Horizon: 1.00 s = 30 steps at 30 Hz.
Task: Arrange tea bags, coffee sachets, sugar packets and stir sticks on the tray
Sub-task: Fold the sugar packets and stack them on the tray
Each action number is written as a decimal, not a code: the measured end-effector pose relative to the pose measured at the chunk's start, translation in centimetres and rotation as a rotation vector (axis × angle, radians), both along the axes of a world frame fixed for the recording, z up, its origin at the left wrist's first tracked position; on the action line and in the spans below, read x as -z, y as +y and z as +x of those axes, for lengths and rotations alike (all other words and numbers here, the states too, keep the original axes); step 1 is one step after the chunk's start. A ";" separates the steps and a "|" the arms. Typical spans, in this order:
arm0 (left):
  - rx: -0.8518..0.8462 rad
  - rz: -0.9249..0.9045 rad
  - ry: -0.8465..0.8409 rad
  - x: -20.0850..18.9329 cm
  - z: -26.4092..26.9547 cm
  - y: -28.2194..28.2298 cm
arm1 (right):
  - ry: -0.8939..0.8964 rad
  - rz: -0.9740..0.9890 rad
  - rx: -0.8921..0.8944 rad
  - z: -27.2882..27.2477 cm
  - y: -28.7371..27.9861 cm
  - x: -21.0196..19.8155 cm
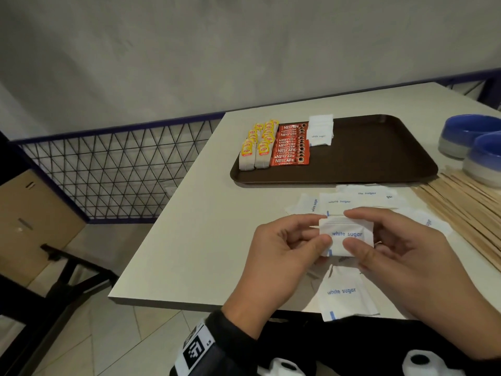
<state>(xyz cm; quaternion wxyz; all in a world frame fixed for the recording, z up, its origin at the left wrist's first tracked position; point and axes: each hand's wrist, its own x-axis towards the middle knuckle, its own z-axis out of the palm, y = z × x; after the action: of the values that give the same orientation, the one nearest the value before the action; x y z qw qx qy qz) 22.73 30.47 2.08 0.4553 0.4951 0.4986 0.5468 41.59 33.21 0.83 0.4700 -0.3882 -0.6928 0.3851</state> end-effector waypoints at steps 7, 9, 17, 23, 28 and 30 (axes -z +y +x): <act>-0.006 0.002 0.006 0.1 0.0 -0.1 | -0.024 0.010 0.036 -0.1 -0.3 -0.5; -0.014 0.008 0.017 0.1 0.0 -0.1 | -0.033 0.016 0.056 0.1 -0.2 -0.5; 0.001 0.032 0.045 0.9 0.2 -0.3 | -0.596 -0.050 -0.116 1.2 1.0 -5.9; -0.154 0.129 -0.012 0.3 -0.4 -0.5 | -0.762 -0.162 -0.170 0.6 8.1 -12.9; -0.144 0.162 0.046 0.6 -0.8 -0.9 | -0.682 -0.290 -0.025 -2.0 18.7 -12.6; -0.146 0.168 0.057 0.7 -0.7 -0.9 | -0.692 -0.323 0.002 -2.9 22.3 -11.6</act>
<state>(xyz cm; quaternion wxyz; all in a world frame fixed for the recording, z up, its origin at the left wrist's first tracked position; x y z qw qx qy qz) 22.04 29.58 1.42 0.3565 0.5093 0.4985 0.6041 38.69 55.46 12.41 0.1413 -0.5651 -0.7406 0.3350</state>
